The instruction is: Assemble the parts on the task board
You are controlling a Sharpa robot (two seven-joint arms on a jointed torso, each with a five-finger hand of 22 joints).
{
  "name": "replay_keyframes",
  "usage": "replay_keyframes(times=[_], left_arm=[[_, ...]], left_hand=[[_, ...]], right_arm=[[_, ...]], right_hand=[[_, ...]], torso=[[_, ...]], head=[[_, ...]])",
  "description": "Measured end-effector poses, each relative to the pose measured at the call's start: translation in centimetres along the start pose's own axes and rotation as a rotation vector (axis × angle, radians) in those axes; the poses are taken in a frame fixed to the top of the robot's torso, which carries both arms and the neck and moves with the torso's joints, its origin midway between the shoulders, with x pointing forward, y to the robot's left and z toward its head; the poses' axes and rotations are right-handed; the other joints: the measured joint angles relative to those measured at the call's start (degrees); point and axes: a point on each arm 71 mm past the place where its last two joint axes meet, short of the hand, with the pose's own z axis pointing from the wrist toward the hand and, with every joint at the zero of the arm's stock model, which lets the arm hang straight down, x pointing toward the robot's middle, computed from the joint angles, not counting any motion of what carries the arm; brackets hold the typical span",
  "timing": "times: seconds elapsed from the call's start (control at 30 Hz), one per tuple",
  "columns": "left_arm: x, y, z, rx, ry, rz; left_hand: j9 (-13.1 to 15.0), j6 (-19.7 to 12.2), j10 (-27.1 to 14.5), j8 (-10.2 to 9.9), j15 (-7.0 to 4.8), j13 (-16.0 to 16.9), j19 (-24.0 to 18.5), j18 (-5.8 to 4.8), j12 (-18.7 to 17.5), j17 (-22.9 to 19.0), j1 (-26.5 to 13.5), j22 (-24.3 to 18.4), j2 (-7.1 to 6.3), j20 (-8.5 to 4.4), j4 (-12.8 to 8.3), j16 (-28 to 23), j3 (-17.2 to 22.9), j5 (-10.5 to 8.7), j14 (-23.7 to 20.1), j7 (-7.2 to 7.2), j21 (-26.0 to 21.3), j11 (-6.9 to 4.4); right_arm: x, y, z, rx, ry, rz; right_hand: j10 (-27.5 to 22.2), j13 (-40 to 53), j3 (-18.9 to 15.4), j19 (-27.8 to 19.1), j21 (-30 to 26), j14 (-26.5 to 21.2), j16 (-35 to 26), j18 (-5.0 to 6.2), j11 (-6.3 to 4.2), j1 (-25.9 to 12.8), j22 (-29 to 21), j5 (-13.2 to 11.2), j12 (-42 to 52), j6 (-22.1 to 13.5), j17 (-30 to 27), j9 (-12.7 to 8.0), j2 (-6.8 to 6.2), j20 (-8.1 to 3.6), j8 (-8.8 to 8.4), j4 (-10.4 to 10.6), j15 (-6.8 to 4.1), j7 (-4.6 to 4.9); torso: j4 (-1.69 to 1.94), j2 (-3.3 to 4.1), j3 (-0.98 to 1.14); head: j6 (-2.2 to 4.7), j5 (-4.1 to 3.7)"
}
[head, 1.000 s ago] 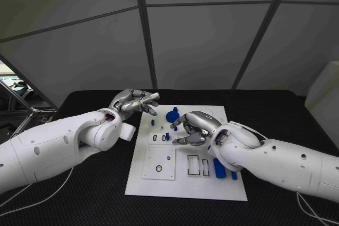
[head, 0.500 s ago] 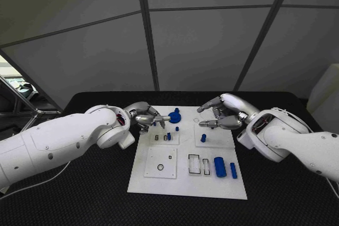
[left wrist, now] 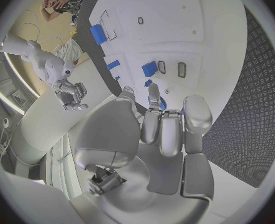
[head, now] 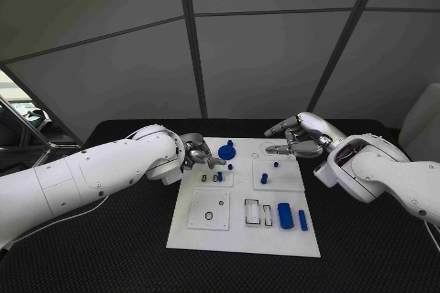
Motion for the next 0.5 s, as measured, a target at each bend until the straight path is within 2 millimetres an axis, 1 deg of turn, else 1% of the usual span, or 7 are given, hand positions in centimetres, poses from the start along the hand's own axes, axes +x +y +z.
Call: replay_keyframes(times=[0.13, 0.2, 0.43, 0.5], left_arm=[[0.0, -0.4, 0.6, -0.024, 0.001, 0.024], [0.1, -0.5, 0.8, -0.035, 0.004, 0.034], [0.6, -0.9, 1.6, -0.062, 0.028, 0.067], [0.7, -1.0, 1.7, -0.068, 0.037, 0.076]], left_hand=[[1.2, -0.1, 0.0, 0.0, -0.08, 0.0, 0.2, 0.0, 0.0, 0.0, -0.1, 0.8, -0.13, -0.21, 0.0, 0.1, 0.6, 0.0, 0.1, -0.08, 0.4, 0.0], [1.6, -0.1, 0.0, 0.0, -0.08, 0.0, 0.2, 0.0, 0.0, 0.0, -0.1, 0.9, -0.13, -0.21, -0.1, 0.1, 0.9, 0.0, 0.1, -0.08, 0.4, 0.0], [2.2, -0.1, 0.0, 0.0, -0.08, 0.0, 0.2, 0.01, 0.0, 0.0, -0.1, 0.8, -0.13, -0.21, 0.0, 0.1, 1.1, 0.0, 0.1, -0.08, 0.4, 0.0], [2.3, -0.1, 0.0, 0.0, -0.08, 0.0, 0.2, 0.0, 0.0, 0.0, -0.3, 0.8, 0.05, -0.21, -0.1, 0.1, 1.2, 0.0, 0.1, -0.08, 0.4, 0.0]], right_arm=[[0.0, -0.1, 0.1, 0.01, -0.001, 0.007], [0.1, -0.1, 0.1, 0.013, 0.0, 0.009], [0.2, -0.1, 0.3, 0.024, 0.001, 0.014], [0.2, -0.1, 0.4, 0.028, 0.001, 0.015]], right_hand=[[0.0, 0.0, 0.0, 0.0, 0.0, 0.0, 0.0, 0.0, 0.0, 0.0, 0.0, 0.0, 0.0, 0.0, 0.0, 0.0, 0.04, 0.0, 0.0, 0.0, 0.0, 0.0], [0.0, 0.0, 0.0, 0.0, 0.0, 0.0, 0.0, 0.0, 0.0, 0.0, 0.0, 0.0, 0.0, 0.0, 0.0, 0.0, 0.04, 0.0, 0.0, 0.0, 0.0, 0.0], [0.0, 0.0, 0.0, 0.0, 0.0, 0.0, 0.0, 0.0, 0.0, 0.0, 0.0, 0.2, 0.0, 0.0, 0.1, 0.0, 0.04, 0.0, 0.0, 0.0, 0.0, 0.0], [0.0, 0.0, 0.0, 0.0, 0.0, 0.2, 0.0, 0.0, 0.0, 0.0, 0.0, 0.2, 0.0, 0.0, 0.1, 0.0, 0.04, 0.0, 0.0, 0.0, -0.17, 0.0]], torso=[[0.0, 0.01, -0.02], [0.0, 0.01, -0.02], [0.0, 0.04, -0.02], [0.0, 0.05, -0.03]], head=[[0.04, 0.02], [-0.08, 0.01], [-0.34, 0.01], [-0.37, 0.01]])
